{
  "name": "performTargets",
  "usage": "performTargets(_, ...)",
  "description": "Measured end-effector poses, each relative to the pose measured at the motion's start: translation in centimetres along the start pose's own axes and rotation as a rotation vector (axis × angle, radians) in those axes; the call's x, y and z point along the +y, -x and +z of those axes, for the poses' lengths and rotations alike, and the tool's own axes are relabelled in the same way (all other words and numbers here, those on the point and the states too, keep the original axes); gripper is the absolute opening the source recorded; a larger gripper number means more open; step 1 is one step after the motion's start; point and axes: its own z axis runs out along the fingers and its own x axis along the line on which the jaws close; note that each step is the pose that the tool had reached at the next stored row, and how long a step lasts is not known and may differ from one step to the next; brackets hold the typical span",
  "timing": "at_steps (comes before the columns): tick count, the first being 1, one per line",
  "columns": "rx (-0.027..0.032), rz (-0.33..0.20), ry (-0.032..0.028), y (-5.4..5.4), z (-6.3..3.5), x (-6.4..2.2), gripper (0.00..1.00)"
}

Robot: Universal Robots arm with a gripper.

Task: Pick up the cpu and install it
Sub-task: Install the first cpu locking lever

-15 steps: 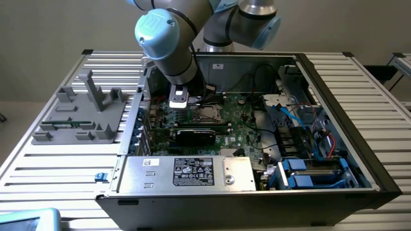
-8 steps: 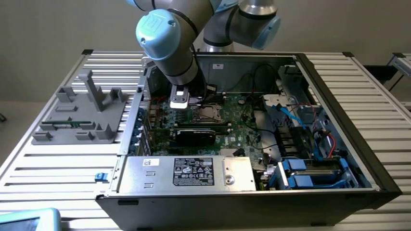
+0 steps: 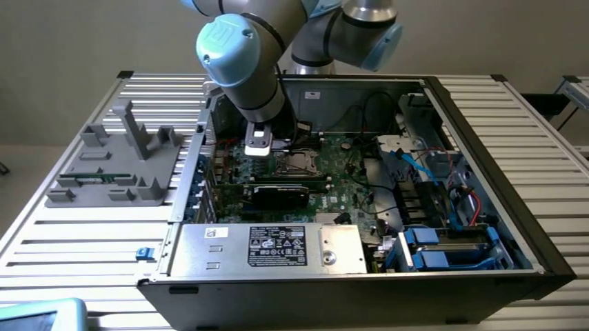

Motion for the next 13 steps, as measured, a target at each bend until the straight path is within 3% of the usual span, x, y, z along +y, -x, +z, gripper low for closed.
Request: performTargets(13, 0.0004, 0.001, 0.0003, -0.33, 0.09, 0.00, 0.12)
